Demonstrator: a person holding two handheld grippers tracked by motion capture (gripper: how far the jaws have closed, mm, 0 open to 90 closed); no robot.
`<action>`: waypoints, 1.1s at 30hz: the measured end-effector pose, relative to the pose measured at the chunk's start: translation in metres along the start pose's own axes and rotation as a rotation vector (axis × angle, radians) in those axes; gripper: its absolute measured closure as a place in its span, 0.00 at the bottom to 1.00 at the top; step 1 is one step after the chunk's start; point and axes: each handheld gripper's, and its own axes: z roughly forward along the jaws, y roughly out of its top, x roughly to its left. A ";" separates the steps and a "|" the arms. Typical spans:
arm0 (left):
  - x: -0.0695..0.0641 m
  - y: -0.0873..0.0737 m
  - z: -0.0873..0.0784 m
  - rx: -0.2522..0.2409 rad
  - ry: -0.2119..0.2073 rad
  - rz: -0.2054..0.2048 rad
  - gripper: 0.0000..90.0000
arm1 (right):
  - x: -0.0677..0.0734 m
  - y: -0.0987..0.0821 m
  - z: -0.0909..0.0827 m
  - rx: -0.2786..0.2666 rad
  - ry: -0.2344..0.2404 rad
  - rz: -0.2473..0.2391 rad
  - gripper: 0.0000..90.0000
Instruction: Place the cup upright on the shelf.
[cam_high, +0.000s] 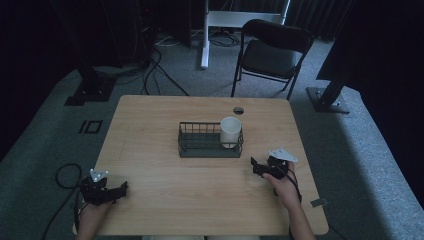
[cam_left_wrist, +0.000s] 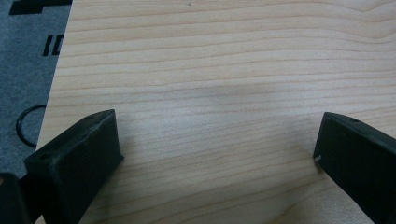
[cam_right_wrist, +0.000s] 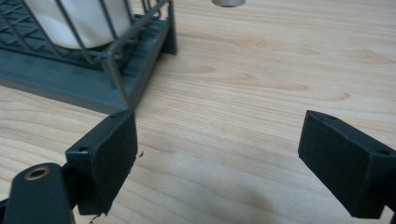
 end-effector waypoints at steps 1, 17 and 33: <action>0.000 0.000 0.000 0.000 0.000 0.000 0.01 | -0.001 -0.001 0.000 0.001 -0.005 0.005 0.13; 0.000 0.000 0.000 0.000 0.000 0.000 0.01 | -0.014 -0.013 -0.004 0.040 -0.120 0.048 0.13; 0.000 0.000 0.000 0.000 0.001 0.000 0.01 | -0.029 -0.019 -0.007 0.176 -0.135 0.167 0.14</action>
